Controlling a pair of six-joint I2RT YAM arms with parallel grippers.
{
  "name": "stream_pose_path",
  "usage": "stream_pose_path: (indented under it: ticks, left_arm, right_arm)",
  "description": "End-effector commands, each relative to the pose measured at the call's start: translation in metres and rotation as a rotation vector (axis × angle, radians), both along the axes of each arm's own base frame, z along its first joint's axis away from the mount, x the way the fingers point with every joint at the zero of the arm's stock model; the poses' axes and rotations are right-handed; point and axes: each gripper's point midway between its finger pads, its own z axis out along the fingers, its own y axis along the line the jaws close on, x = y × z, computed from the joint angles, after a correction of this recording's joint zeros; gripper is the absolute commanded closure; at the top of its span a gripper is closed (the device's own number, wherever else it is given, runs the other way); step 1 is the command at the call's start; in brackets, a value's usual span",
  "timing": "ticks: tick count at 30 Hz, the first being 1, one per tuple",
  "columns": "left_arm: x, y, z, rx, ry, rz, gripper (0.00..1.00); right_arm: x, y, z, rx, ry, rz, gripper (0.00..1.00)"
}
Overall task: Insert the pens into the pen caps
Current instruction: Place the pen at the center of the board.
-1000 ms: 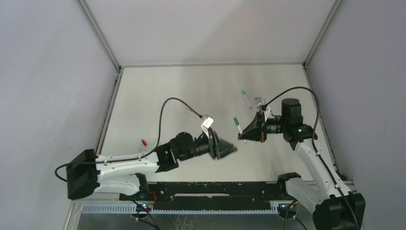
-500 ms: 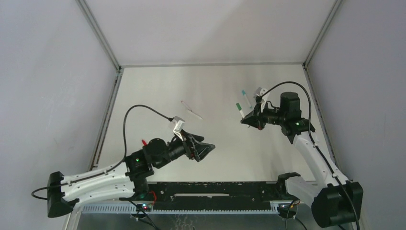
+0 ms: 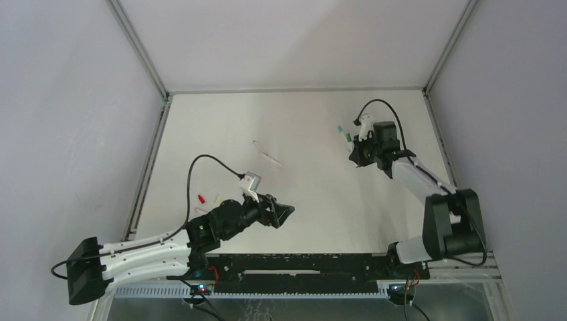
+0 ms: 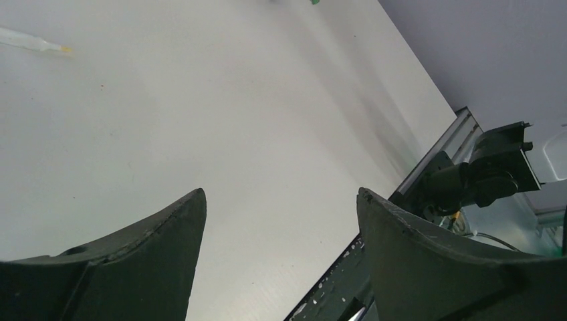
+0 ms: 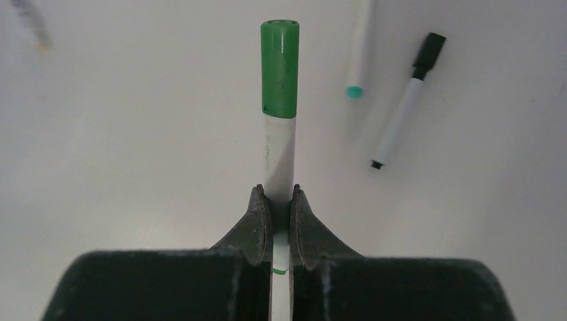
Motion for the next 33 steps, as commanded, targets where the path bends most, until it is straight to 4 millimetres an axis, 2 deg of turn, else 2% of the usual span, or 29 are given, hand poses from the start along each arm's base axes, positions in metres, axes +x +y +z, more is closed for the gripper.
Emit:
stream_pose_path:
  ticks: [1, 9, 12, 21, 26, 30, 33]
  left_arm:
    - [0.008, 0.007, 0.000, -0.047, -0.024, 0.050, 0.14]
    - [0.010, 0.015, -0.005, -0.063, -0.026, 0.069, 0.14]
    - [0.010, 0.017, -0.005, -0.059, -0.031, 0.073, 0.14]
    - [0.010, 0.020, 0.000, -0.076, -0.039, 0.079, 0.14]
    - [0.010, 0.021, 0.004, -0.093, -0.039, 0.083, 0.14]
    - [0.009, 0.020, 0.008, -0.101, -0.038, 0.075, 0.14]
    - [0.008, 0.019, 0.011, -0.105, -0.035, 0.069, 0.14]
  right_arm:
    - [0.035, -0.018, -0.005, -0.044, 0.031, -0.174, 0.93]
    - [0.063, -0.032, -0.039, -0.023, 0.189, -0.249, 0.92]
    - [0.066, -0.033, -0.051, -0.024, 0.249, -0.253, 0.89]
    - [0.071, -0.039, -0.071, 0.013, 0.347, -0.286, 0.79]
    - [0.071, -0.038, -0.068, 0.042, 0.368, -0.277, 0.72]
    - [0.070, -0.036, -0.061, 0.049, 0.360, -0.266, 0.65]
    - [0.068, -0.037, -0.052, 0.056, 0.349, -0.255, 0.64]
